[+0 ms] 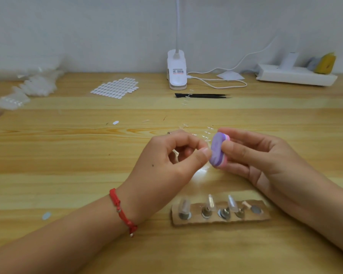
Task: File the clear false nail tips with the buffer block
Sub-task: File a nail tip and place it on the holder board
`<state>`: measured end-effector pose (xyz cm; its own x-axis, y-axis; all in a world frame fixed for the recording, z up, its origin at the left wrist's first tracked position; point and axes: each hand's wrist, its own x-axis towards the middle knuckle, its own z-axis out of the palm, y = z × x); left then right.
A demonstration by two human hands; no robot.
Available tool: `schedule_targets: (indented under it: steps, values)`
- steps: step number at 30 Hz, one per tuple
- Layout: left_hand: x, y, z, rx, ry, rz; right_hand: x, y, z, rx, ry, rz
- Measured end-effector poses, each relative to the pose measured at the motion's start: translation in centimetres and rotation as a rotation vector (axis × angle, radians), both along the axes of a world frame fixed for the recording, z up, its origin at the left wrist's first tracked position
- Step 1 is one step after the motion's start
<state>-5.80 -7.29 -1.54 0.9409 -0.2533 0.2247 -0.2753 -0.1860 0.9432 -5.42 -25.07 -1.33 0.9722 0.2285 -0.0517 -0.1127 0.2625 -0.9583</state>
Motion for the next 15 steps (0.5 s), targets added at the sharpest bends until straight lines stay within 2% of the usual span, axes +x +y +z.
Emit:
schedule_targets:
  steps: [11,15]
  values:
    - [0.21,-0.03,0.06,0.0,-0.014,0.039,-0.06,0.13,0.06,-0.049,-0.014,0.03]
    - [0.01,-0.27,0.12,0.043,-0.075,0.042,0.15,-0.02,0.04,0.027,0.009,-0.017]
